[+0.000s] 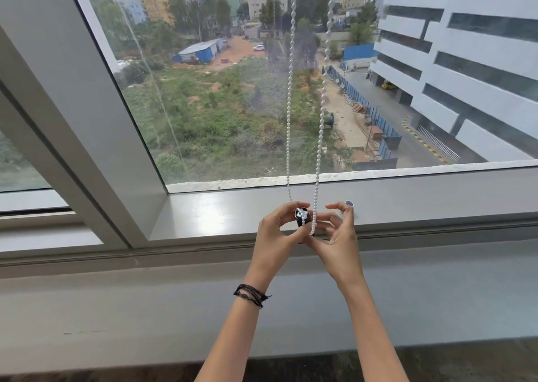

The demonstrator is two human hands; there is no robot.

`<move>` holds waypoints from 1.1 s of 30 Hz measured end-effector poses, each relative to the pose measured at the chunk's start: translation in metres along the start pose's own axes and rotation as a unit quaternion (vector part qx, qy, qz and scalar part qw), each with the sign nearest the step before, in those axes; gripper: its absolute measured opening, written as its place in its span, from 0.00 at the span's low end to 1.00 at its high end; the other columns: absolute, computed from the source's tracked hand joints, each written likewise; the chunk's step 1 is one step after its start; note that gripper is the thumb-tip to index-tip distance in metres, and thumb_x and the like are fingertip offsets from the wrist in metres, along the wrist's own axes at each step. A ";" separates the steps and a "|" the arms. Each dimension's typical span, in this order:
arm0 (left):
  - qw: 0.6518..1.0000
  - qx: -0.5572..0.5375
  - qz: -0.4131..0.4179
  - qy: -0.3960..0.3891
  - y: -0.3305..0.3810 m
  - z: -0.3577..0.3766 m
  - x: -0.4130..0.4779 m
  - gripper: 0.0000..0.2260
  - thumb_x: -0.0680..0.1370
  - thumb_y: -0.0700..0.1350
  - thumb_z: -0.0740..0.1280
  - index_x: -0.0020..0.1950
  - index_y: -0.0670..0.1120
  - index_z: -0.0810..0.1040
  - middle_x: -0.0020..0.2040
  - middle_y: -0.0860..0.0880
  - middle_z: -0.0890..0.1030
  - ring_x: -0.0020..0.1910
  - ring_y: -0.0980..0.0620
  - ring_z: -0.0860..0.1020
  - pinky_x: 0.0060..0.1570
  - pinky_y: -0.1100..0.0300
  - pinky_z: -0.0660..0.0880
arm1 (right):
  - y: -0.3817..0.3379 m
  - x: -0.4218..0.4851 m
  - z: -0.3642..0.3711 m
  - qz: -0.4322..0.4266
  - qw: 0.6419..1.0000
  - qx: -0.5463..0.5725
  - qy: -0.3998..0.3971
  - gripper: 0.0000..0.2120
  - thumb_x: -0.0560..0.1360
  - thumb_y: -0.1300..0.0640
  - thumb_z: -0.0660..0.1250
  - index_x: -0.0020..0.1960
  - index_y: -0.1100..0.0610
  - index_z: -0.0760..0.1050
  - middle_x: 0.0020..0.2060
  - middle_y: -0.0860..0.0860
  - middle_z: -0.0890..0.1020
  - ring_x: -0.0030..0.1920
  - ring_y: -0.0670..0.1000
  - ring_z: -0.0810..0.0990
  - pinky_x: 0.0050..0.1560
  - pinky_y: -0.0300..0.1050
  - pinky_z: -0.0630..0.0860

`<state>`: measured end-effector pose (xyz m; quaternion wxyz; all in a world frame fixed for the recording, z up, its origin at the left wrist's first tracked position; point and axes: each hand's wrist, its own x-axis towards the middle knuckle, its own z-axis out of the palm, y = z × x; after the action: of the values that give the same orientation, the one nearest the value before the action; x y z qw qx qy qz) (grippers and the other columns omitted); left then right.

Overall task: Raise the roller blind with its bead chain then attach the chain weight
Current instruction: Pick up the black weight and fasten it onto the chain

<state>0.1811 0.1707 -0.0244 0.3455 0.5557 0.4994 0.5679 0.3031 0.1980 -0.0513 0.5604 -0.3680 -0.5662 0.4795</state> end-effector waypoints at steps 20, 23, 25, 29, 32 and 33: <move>1.000 0.012 -0.017 0.017 0.003 -0.009 -0.003 0.14 0.71 0.37 0.74 0.51 0.53 0.80 0.48 0.46 0.85 0.50 0.54 0.82 0.55 0.51 0.79 | 0.004 0.070 -0.063 -0.005 0.895 -0.441 -0.062 0.12 0.74 0.70 0.64 0.54 0.63 0.79 0.51 0.60 0.79 0.49 0.58 0.79 0.55 0.49 0.75; 1.000 0.005 -0.023 0.013 0.003 -0.008 -0.003 0.14 0.70 0.37 0.74 0.51 0.54 0.80 0.49 0.45 0.85 0.51 0.52 0.82 0.55 0.49 0.79 | -0.005 0.066 -0.060 -0.024 0.915 -0.401 -0.035 0.10 0.71 0.67 0.69 0.51 0.59 0.80 0.48 0.57 0.81 0.43 0.52 0.81 0.47 0.40 0.77; 1.000 -0.001 -0.024 0.012 0.002 -0.007 -0.002 0.15 0.70 0.37 0.74 0.51 0.54 0.80 0.49 0.45 0.85 0.50 0.51 0.83 0.57 0.50 0.78 | -0.017 0.062 -0.052 -0.060 0.947 -0.316 -0.013 0.10 0.70 0.63 0.72 0.49 0.54 0.79 0.43 0.53 0.83 0.38 0.43 0.80 0.39 0.30 0.75; 1.000 -0.006 -0.020 0.002 0.001 -0.007 -0.001 0.16 0.71 0.36 0.74 0.50 0.56 0.80 0.47 0.47 0.85 0.48 0.53 0.83 0.55 0.54 0.78 | -0.042 0.052 -0.028 -0.100 0.978 -0.169 -0.067 0.11 0.68 0.60 0.74 0.48 0.51 0.77 0.41 0.47 0.84 0.40 0.46 0.82 0.43 0.35 0.78; 1.000 -0.006 -0.013 -0.006 0.000 -0.009 0.001 0.14 0.71 0.35 0.73 0.51 0.52 0.81 0.47 0.47 0.85 0.47 0.53 0.83 0.54 0.54 0.79 | -0.050 0.048 -0.016 -0.116 0.972 -0.148 -0.142 0.09 0.69 0.63 0.73 0.48 0.56 0.79 0.42 0.53 0.84 0.42 0.50 0.82 0.44 0.42 0.79; 1.000 -0.001 -0.010 -0.010 0.000 -0.009 0.001 0.13 0.71 0.36 0.73 0.52 0.50 0.81 0.47 0.47 0.85 0.47 0.53 0.83 0.54 0.55 0.79 | -0.052 0.047 -0.014 -0.124 0.968 -0.150 -0.157 0.09 0.69 0.65 0.73 0.48 0.57 0.80 0.43 0.52 0.84 0.42 0.50 0.82 0.44 0.41 0.78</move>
<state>0.1724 0.1703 -0.0229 0.3570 0.5556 0.5009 0.5594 0.3183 0.2312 0.0102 0.4578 -0.2947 -0.7538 0.3679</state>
